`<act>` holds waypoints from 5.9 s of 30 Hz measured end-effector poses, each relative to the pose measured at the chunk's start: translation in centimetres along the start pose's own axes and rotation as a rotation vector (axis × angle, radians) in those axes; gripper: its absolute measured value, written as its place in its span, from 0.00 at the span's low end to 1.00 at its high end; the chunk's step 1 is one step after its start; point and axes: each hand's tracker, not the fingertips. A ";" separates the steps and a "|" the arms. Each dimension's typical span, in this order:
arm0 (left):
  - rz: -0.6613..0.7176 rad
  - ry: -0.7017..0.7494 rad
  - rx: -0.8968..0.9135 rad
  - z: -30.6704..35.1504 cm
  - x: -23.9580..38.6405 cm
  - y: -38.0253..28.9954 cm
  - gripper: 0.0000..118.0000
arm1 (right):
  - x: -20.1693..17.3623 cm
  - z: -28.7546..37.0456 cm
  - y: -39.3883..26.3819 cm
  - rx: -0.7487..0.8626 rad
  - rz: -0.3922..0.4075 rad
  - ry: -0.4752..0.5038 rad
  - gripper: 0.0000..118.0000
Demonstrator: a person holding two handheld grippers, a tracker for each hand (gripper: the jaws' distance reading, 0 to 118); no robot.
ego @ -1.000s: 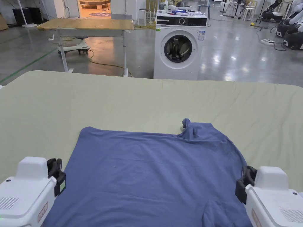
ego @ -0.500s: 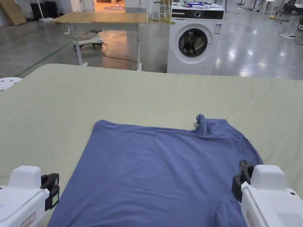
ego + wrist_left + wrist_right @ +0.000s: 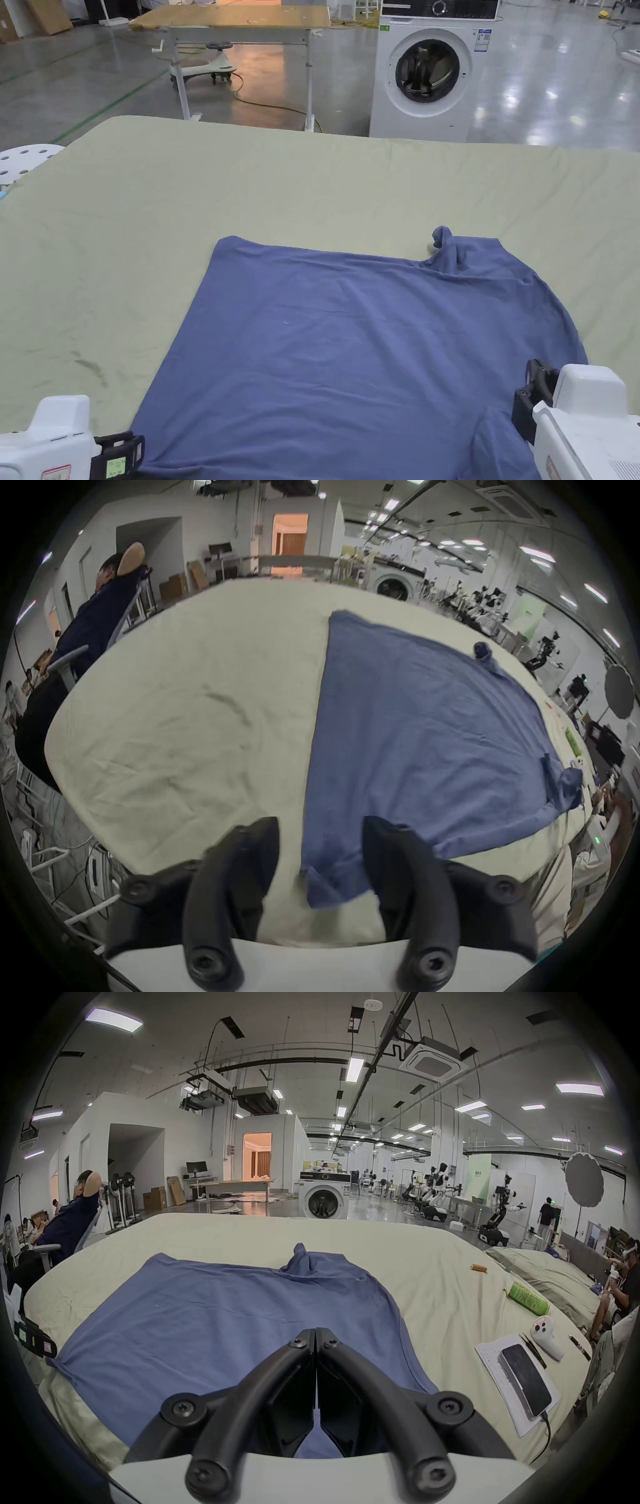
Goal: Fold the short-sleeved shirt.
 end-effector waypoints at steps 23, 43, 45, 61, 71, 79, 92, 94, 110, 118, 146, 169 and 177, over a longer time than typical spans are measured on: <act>-0.105 0.007 -0.033 0.9 3.1 0.1 0.02 | 11.5 0.6 -5.6 -0.447 -0.057 -0.024 0.44; -0.037 -0.062 0.132 3.4 2.7 4.6 0.02 | 11.6 0.7 -2.5 -0.406 -0.088 0.073 0.06; -0.042 -0.067 0.155 3.1 2.7 6.5 0.02 | 11.7 -0.4 -1.0 -0.390 -0.088 0.079 0.06; -0.063 -0.023 0.109 -9.8 3.7 17.9 0.02 | 10.7 -18.6 3.5 -0.434 -0.061 0.027 0.07; -0.016 -0.022 0.048 -12.7 4.2 18.1 0.03 | 10.4 -22.4 1.0 -0.500 -0.047 0.012 0.09; -0.040 -0.044 0.244 -7.6 5.2 17.3 0.49 | 8.9 -16.5 3.9 -0.249 -0.007 -0.031 0.46; -0.190 0.033 0.666 1.8 8.1 9.2 0.00 | 3.0 -4.1 4.6 0.098 -0.051 -0.009 0.01; -0.189 0.030 0.674 2.7 8.1 8.4 0.00 | 2.5 -3.0 4.6 0.127 -0.045 -0.011 0.00; -0.036 -0.014 0.119 -9.0 -1.5 13.5 0.13 | 2.9 -1.6 3.0 0.084 -0.025 -0.022 0.00; -0.056 0.050 -0.157 -11.1 3.5 12.9 0.58 | 3.9 -1.8 1.5 0.039 -0.025 -0.044 0.00; -0.151 -0.004 0.031 -4.5 4.8 9.6 0.01 | 11.3 -16.2 -3.0 -0.558 -0.060 0.056 0.28; -0.136 -0.024 0.092 3.2 1.3 5.3 0.01 | 11.2 -2.2 0.8 -0.511 0.071 0.096 0.06; -0.116 0.002 -0.038 1.5 -0.1 -2.0 0.00 | 10.1 0.2 -6.7 -0.655 0.061 0.063 0.06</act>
